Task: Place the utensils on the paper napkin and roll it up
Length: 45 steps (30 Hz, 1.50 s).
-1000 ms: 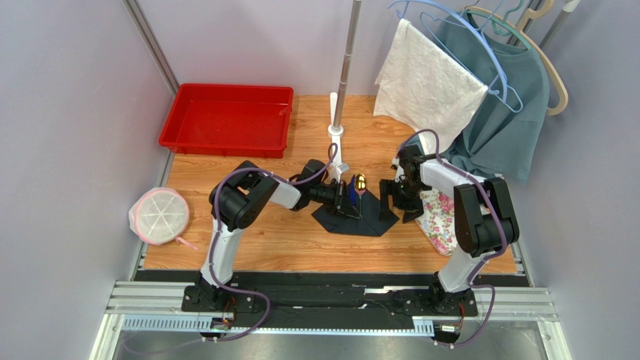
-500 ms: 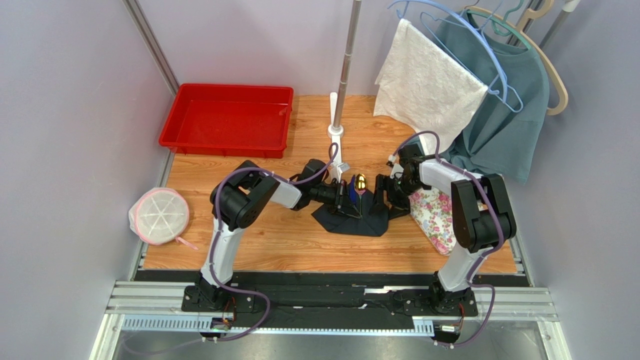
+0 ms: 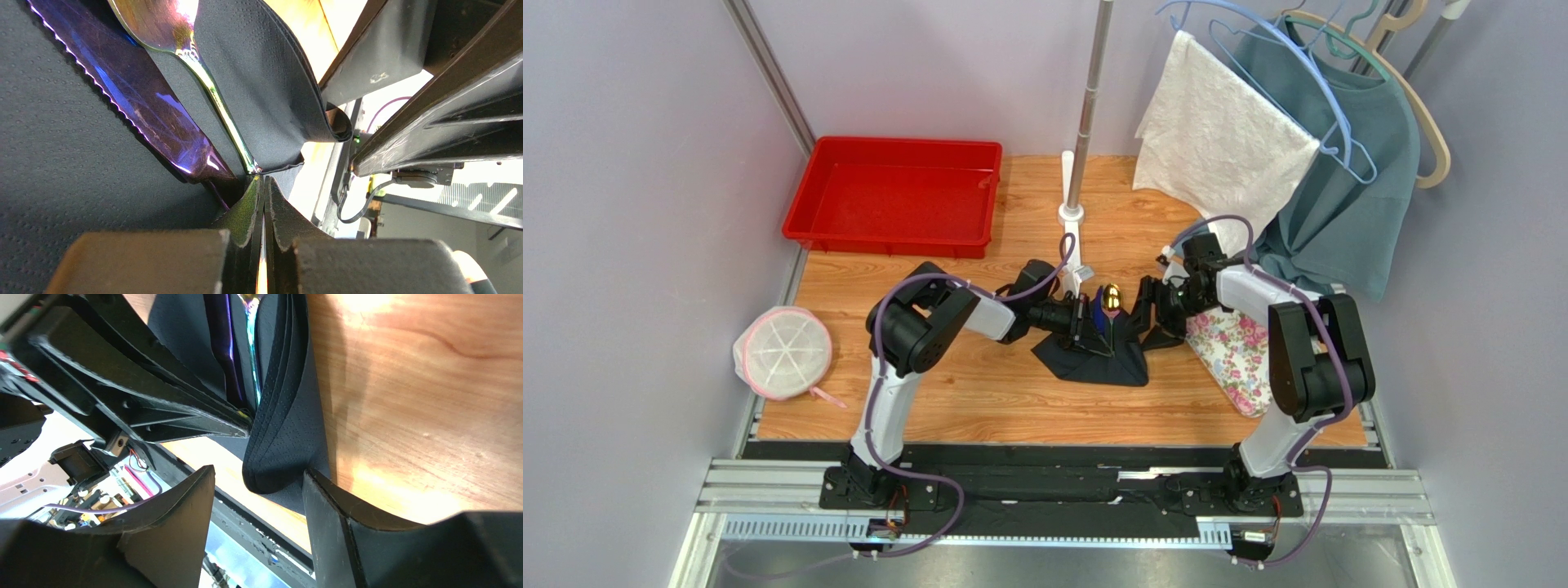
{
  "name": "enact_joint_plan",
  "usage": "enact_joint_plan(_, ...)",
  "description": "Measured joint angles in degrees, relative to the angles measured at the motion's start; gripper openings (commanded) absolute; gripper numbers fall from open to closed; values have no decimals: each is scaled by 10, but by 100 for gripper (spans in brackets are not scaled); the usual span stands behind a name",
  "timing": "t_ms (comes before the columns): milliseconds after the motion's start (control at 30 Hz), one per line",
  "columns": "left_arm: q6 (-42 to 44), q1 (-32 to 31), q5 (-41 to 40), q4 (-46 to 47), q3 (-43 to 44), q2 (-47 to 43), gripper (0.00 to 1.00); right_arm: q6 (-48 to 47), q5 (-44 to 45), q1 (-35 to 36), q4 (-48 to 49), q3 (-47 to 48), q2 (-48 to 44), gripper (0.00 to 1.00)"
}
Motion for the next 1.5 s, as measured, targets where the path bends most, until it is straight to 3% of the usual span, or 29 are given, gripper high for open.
enact_joint_plan(100, 0, 0, 0, 1, 0, 0, 3, 3, 3, 0, -2, -5, -1, 70)
enact_joint_plan(167, 0, 0, 0, 2, 0, 1, 3, 2, 13, 0, -6, -9, -1, 70)
enact_joint_plan(300, 0, 0, 0, 3, 0, 1, 3, 0, 24, -1, -14, -14, 1, 60)
enact_joint_plan(500, 0, 0, 0, 3, 0, 2, 3, -1, 24, -5, -19, -14, 2, 56)
enact_joint_plan(567, 0, 0, 0, 3, 0, 2, 2, -4, 25, -7, -23, -14, 2, 47)
enact_joint_plan(600, 0, 0, 0, 3, 0, 2, 1, -6, 26, -8, -27, -14, 2, 33)
enact_joint_plan(667, -1, 0, 0, 4, 0, 2, 1, -13, 26, -9, -31, -14, 2, 22)
enact_joint_plan(700, -2, 0, 0, 5, 0, 3, 1, -12, 25, -9, -34, -13, 2, 12)
enact_joint_plan(800, -5, 1, 0, 10, 0, 4, 0, -13, 19, -9, -40, -12, 4, 0)
enact_joint_plan(1500, -4, 4, -1, 11, 0, 4, 0, 62, -61, 23, -14, 12, 72, 0)
